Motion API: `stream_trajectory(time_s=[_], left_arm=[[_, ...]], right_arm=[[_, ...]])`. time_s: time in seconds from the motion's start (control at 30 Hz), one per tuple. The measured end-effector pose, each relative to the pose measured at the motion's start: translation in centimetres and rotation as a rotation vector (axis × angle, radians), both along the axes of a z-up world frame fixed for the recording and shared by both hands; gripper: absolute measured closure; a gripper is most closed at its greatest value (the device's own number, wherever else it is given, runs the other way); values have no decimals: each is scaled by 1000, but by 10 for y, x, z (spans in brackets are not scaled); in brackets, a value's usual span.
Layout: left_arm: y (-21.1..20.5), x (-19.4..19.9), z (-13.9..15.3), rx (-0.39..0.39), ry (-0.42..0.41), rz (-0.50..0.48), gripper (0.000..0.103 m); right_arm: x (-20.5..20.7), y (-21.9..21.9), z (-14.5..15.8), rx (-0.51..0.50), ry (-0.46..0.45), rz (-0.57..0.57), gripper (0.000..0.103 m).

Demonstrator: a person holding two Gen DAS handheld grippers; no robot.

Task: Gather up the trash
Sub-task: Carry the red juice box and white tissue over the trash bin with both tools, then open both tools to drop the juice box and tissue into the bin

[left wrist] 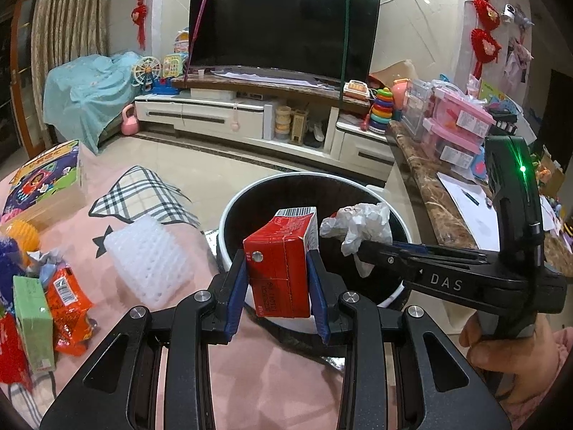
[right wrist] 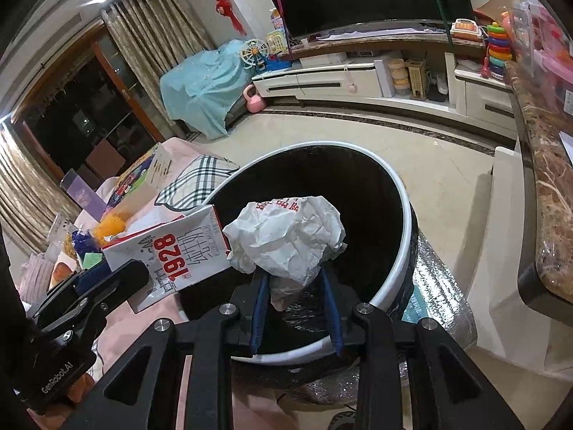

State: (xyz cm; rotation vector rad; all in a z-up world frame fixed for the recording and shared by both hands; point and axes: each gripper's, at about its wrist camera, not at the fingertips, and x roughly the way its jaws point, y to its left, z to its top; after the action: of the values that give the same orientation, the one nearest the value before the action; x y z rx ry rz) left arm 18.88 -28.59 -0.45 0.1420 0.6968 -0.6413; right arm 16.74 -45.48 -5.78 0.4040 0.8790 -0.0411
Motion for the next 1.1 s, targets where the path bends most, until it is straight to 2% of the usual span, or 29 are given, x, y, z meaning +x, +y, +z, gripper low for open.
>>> stream_trajectory(time_s=[0.17, 0.23, 0.27, 0.33, 0.4, 0.67, 0.73, 0.87, 1.1], left_arm=[[-6, 0, -3, 22, 5, -4, 69], [-6, -1, -3, 21, 4, 5, 57], [-4, -2, -2, 19, -1, 10, 54], [3, -4, 0, 12, -9, 27, 48], [11, -6, 0, 4, -10, 41, 44], [60, -19, -8, -3, 13, 132, 40], [73, -22, -10, -4, 21, 160, 39], [105, -32, -16, -22, 49, 225, 38], [145, -52, -20, -30, 50, 298, 37]], right_arm=[[4, -3, -1, -14, 15, 5, 68], [5, -3, 0, -23, 11, 1, 56], [4, -3, 3, -29, 4, 1, 52], [2, -1, 7, -46, -7, -4, 38], [-1, 2, 10, -54, -20, -10, 30], [-15, 15, 16, -28, -49, -19, 30], [-19, 20, 19, -20, -61, -14, 26], [-26, 38, 23, -8, -81, 10, 22], [-30, 76, 19, 16, -81, 69, 19]])
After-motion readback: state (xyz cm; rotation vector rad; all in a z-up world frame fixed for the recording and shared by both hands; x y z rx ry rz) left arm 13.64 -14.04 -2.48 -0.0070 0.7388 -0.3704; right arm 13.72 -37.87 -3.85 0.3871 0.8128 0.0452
